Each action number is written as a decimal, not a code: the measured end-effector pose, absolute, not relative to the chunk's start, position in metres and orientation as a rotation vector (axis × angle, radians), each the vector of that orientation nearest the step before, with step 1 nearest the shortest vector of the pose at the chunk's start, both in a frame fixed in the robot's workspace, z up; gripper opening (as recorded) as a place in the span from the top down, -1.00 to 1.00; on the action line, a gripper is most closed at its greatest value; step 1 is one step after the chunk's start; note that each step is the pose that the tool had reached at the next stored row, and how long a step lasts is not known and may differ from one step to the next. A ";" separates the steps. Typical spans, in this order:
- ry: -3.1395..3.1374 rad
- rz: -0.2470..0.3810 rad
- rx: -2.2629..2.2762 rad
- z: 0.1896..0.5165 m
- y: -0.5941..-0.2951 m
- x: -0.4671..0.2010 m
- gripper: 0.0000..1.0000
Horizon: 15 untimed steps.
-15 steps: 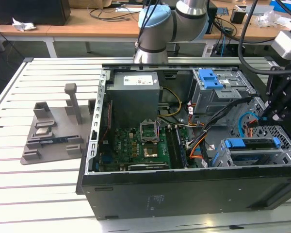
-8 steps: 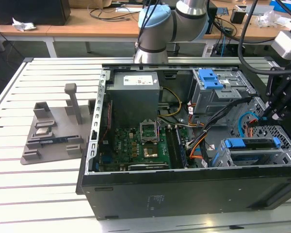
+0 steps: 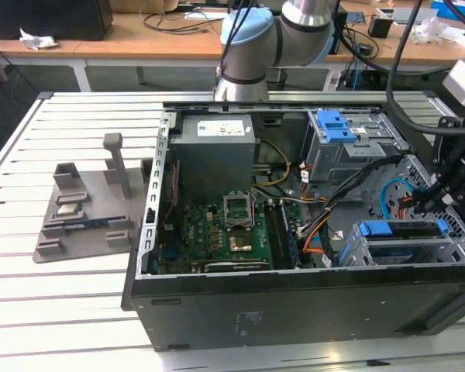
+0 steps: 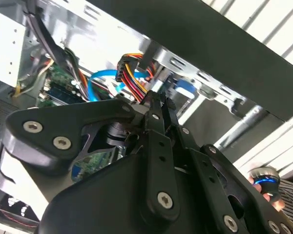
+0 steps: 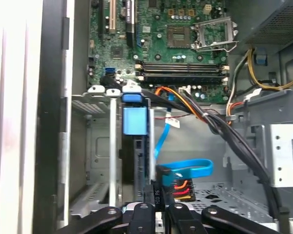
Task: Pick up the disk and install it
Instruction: 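Insert the first disk wire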
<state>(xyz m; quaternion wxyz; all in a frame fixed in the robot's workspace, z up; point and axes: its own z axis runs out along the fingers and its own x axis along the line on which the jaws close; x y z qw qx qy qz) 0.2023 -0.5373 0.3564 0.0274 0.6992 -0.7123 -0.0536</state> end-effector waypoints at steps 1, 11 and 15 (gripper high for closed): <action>-2.200 -0.170 2.163 0.356 -0.538 0.202 0.65; -2.164 -0.202 2.221 0.347 -0.547 0.197 0.65; -2.157 -0.202 2.227 0.344 -0.548 0.197 0.65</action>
